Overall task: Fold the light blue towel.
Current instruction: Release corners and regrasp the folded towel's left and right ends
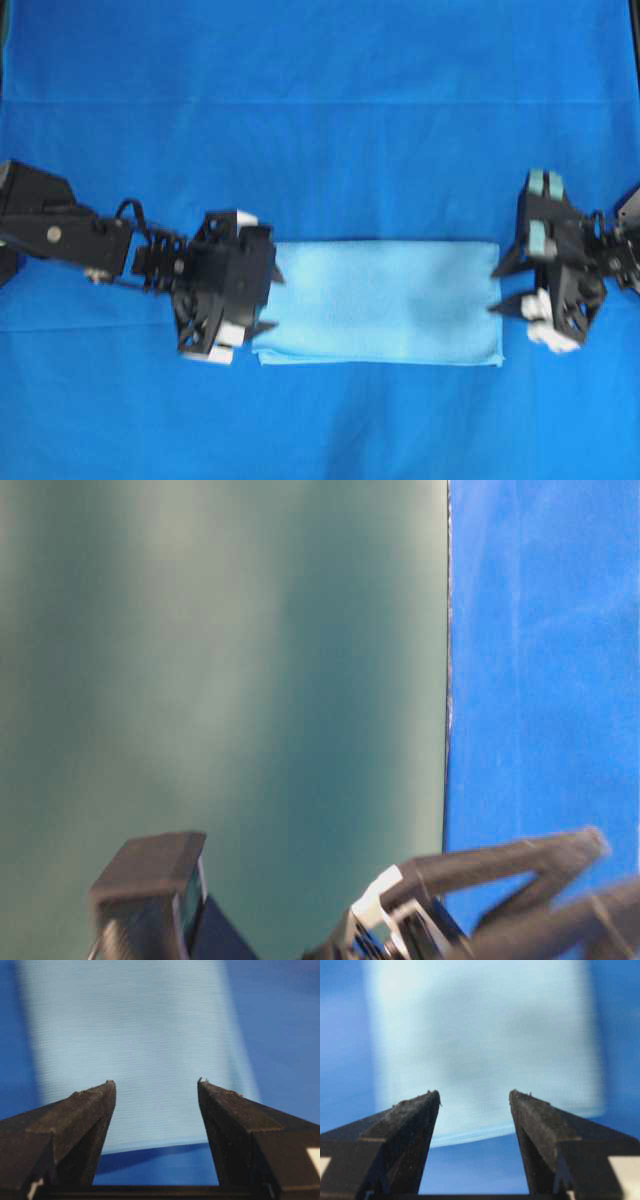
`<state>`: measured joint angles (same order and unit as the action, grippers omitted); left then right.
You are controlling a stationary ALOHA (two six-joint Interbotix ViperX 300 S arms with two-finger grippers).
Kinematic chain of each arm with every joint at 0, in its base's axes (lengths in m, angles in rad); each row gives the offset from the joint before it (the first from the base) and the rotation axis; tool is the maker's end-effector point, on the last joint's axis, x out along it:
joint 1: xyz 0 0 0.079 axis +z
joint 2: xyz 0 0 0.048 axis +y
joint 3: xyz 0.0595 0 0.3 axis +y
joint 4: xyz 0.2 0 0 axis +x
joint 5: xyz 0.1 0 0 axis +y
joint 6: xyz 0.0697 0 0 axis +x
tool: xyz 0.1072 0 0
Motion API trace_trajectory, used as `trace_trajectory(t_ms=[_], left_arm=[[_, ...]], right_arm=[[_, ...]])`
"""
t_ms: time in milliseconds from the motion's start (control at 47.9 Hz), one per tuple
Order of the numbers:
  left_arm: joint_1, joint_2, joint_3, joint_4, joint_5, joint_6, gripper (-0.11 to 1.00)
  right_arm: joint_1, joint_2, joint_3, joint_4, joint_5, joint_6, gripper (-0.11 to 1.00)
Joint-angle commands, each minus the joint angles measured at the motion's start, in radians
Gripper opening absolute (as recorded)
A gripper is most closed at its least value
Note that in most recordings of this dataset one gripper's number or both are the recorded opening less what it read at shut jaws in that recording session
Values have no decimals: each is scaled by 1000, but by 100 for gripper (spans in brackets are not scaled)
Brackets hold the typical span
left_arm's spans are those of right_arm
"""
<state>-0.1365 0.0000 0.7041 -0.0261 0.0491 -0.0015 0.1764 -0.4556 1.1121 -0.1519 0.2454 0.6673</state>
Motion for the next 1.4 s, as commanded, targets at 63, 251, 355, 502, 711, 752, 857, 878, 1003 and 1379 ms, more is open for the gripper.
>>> trace_trajectory(t_ms=[63, 251, 355, 502, 711, 752, 857, 878, 1003, 1379], left_arm=[[84, -9, 3, 0, -11, 9, 64], [132, 52, 9, 0, -21, 12, 64], [153, 81, 9, 0, -34, 12, 64], [175, 109, 23, 0, -57, 12, 64], [178, 124, 51, 0, -74, 12, 63], [178, 124, 55, 0, -74, 12, 63], [173, 124, 58, 0, -74, 12, 63], [172, 124, 58, 0, -74, 12, 63], [155, 126, 52, 0, -66, 11, 62], [129, 127, 14, 0, 77, 14, 2]], right_arm=[[-92, 15, -5, -61, 20, -2, 61], [-141, 87, -6, -91, 20, -2, 61], [-163, 133, -5, -103, 3, -2, 61], [-198, 201, -3, -121, -57, -2, 61], [-218, 264, 0, -124, -89, -2, 61], [-218, 270, -2, -126, -89, -2, 61], [-218, 272, -3, -124, -89, -2, 61], [-218, 272, -3, -124, -89, -2, 61], [-218, 272, -3, -124, -84, -2, 59], [-218, 258, -5, -123, -87, -2, 2]])
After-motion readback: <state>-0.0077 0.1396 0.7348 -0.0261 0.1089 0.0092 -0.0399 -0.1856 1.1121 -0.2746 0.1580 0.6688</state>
